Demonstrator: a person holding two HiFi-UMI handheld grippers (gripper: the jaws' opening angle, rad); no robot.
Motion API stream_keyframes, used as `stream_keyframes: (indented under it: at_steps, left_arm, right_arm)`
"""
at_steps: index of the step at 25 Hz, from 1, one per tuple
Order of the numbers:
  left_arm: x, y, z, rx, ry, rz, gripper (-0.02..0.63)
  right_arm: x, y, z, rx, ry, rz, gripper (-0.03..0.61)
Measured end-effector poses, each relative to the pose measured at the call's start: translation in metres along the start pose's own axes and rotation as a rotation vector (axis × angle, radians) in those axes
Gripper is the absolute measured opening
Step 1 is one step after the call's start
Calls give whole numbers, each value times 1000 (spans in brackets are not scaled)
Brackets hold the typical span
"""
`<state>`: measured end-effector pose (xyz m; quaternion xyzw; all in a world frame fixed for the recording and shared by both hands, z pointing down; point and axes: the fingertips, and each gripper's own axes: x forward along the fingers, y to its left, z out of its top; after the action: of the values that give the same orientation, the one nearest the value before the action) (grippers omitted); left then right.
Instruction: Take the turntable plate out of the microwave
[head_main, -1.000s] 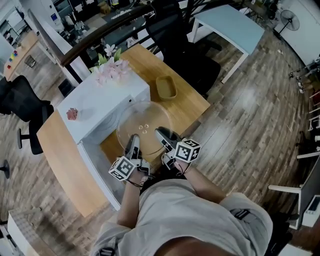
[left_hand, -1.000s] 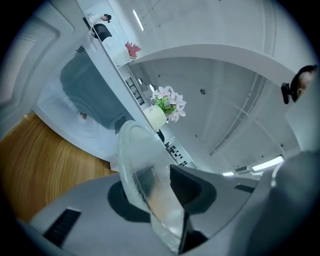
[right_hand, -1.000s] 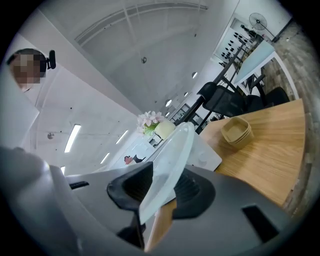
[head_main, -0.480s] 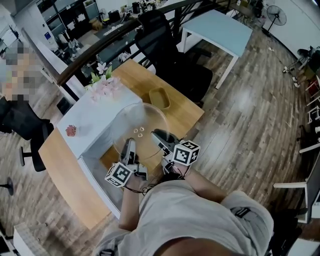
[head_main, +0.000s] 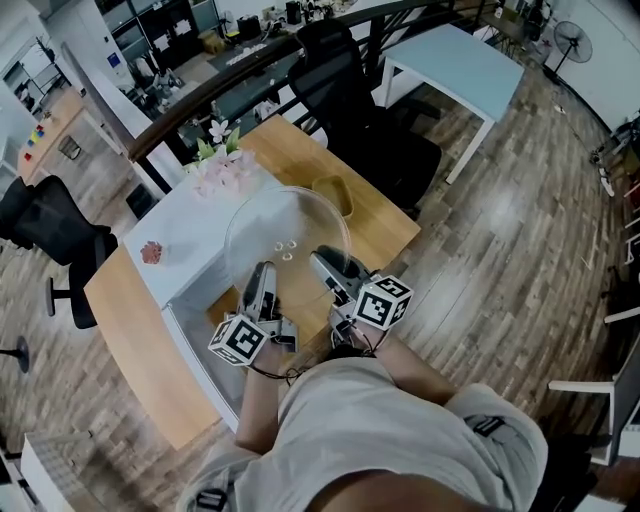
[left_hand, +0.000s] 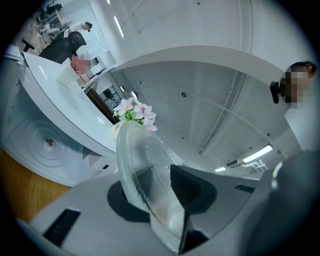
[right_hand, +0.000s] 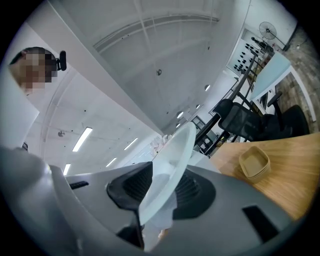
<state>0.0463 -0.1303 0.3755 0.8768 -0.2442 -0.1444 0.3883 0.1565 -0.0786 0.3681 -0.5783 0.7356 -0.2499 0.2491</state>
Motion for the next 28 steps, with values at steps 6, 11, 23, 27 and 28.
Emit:
stream_keyframes:
  at_steps: [6, 11, 23, 27, 28]
  left_arm:
    - [2, -5, 6, 18, -13, -9, 121]
    - [2, -5, 8, 20, -16, -14, 121]
    - [2, -12, 10, 27, -15, -24, 121]
    - [2, -13, 10, 30, -11, -26, 121]
    - [2, -13, 9, 31, -11, -26, 121]
  right_arm:
    - [2, 4, 6, -9, -6, 13, 124]
    - [4, 5, 8, -17, -8, 18, 124]
    - [1, 8, 11, -23, -14, 17, 124]
    - [0, 9, 11, -22, -16, 16, 125]
    - [0, 9, 11, -22, -16, 16, 126]
